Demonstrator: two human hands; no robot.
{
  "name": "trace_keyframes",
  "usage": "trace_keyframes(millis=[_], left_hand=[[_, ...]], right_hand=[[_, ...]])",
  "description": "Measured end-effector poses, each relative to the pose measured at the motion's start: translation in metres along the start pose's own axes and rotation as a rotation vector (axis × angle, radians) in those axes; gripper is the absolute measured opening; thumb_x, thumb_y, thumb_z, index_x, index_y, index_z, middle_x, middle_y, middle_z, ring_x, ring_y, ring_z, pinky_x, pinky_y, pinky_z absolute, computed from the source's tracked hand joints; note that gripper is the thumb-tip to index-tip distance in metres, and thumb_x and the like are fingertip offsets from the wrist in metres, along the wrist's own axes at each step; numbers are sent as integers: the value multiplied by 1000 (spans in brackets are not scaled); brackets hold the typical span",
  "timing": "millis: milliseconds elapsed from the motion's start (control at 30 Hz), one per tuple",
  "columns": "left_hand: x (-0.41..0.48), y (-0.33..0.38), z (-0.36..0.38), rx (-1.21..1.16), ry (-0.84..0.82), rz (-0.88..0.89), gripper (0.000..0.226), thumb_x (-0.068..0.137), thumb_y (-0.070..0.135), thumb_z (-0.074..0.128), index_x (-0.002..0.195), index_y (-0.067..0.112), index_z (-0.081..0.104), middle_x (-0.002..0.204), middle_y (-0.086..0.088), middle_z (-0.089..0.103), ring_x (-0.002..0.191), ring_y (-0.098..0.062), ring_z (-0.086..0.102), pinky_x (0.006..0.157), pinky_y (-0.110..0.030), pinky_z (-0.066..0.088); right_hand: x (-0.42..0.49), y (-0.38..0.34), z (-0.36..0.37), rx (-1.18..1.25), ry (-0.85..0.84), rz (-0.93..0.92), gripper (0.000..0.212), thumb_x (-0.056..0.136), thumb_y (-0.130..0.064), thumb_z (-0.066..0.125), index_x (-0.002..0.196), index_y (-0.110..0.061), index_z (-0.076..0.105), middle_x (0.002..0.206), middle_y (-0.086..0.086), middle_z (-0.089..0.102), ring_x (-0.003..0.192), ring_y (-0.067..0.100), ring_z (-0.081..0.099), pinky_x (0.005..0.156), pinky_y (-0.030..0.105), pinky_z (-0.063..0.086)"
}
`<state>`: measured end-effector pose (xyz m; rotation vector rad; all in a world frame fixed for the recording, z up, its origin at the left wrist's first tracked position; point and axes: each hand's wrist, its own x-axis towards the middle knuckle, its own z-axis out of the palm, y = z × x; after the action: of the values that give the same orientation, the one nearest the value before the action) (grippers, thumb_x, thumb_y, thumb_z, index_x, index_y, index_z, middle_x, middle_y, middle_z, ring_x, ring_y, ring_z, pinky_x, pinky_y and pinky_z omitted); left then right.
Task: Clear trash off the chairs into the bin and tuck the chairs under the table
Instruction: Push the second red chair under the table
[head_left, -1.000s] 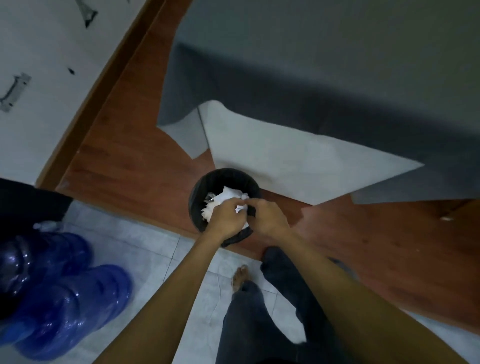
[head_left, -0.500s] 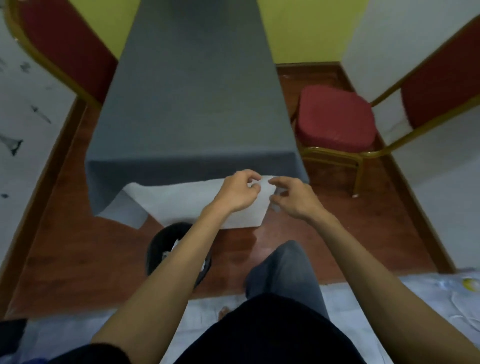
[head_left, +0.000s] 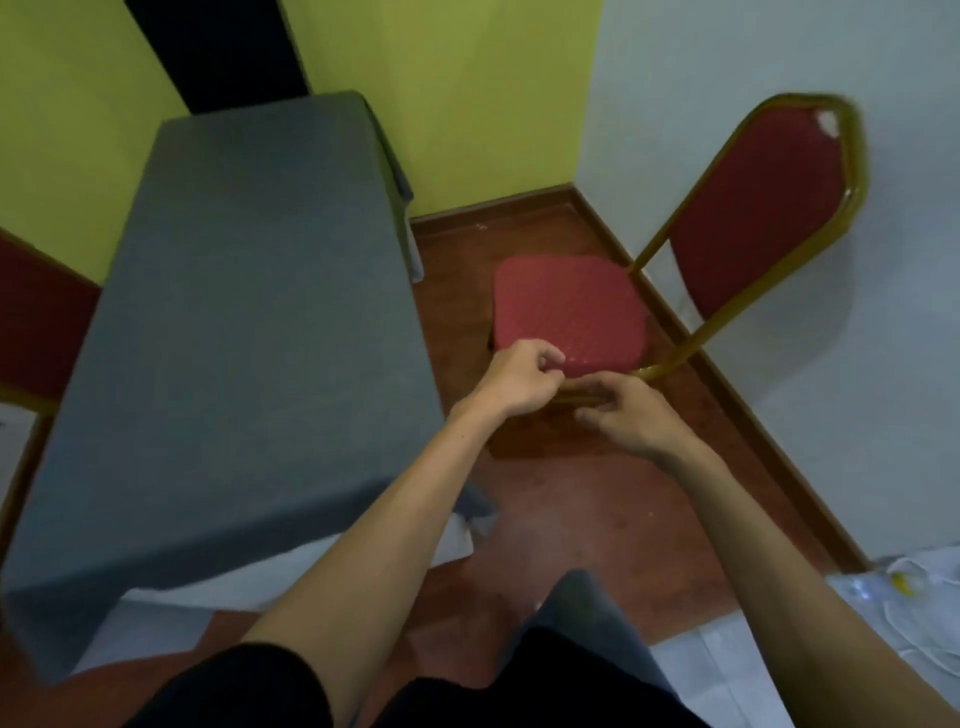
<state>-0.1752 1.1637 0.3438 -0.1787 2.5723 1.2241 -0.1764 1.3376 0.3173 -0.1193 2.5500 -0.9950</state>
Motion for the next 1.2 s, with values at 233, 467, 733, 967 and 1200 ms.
trace_keyframes(millis=[233,467,733,967,1200], left_hand=[[53,123,-2,9,-75,94,33,95,27,61,127,25,67,137,-4,63,129,-21,57,98,-31,46],[113,199,13,-11,-105,153,29,96,25,61,125,24,68,134,-4,64,125,-21,59,86,-28,45],[225,254,54,1,-178,156,30,95,28,63,125,26,67,141,-5,60,127,-20,58,83,-26,44],[334,325,111,-9,-256,112,33,94,27,64,126,23,66,138,-7,61,121,-23,62,93,-31,51],[389,370,158,29,-306,84,60,94,34,62,149,20,43,143,-12,56,130,-31,55,104,-36,46]], right_hand=[[22,10,-132,49,118,56,45,85,-39,73,128,-28,68,120,1,72,113,21,68,99,44,56],[46,32,-223,188,263,93,30,101,-23,63,128,-10,68,117,9,69,108,23,64,83,34,51],[131,93,-314,203,298,166,32,103,-28,60,130,-13,65,125,10,64,111,25,62,88,36,50],[201,143,-417,119,286,263,35,99,-37,61,128,-18,67,123,7,70,112,26,65,94,46,56],[257,166,-466,136,318,300,40,100,-38,58,132,-14,62,132,10,64,118,30,62,101,51,53]])
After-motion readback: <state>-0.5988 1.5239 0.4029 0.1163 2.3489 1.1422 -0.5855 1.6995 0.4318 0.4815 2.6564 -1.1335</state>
